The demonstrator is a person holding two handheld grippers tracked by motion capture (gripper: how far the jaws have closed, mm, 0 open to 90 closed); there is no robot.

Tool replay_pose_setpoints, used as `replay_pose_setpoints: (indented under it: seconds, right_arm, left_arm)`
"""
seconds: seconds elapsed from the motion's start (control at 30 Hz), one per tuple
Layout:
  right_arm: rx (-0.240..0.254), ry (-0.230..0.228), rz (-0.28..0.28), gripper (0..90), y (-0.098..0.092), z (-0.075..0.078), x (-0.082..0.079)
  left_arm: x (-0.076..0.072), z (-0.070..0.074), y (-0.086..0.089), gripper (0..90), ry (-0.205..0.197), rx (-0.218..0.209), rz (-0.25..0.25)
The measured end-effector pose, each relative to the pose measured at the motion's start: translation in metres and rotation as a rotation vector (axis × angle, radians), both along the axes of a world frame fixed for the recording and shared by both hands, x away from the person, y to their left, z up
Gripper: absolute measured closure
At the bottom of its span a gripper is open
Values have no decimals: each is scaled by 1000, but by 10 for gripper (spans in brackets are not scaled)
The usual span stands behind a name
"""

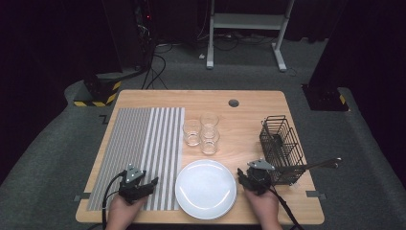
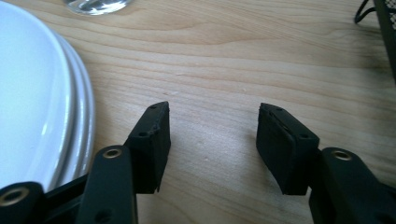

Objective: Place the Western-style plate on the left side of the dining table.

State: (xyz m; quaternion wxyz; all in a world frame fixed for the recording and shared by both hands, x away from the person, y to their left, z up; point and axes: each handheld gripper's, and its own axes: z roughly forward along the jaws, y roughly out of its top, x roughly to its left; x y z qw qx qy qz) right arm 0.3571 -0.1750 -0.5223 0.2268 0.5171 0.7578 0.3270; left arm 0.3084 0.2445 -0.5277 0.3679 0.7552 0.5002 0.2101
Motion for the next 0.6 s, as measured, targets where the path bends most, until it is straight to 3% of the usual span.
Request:
replay_pose_setpoints:
  seconds: [0.2, 0.3, 0.6]
  right_arm:
    - [49, -5, 8, 520, -5, 2, -2]
    - [48, -11, 6, 527, -5, 2, -3]
    - [24, -36, 20, 568, -2, 2, -5]
  left_arm:
    - [-3, 3, -3, 357, -22, 26, 5]
    - [-5, 6, -5, 358, -32, 42, 14]
    - [-9, 14, -12, 380, -31, 15, -33]
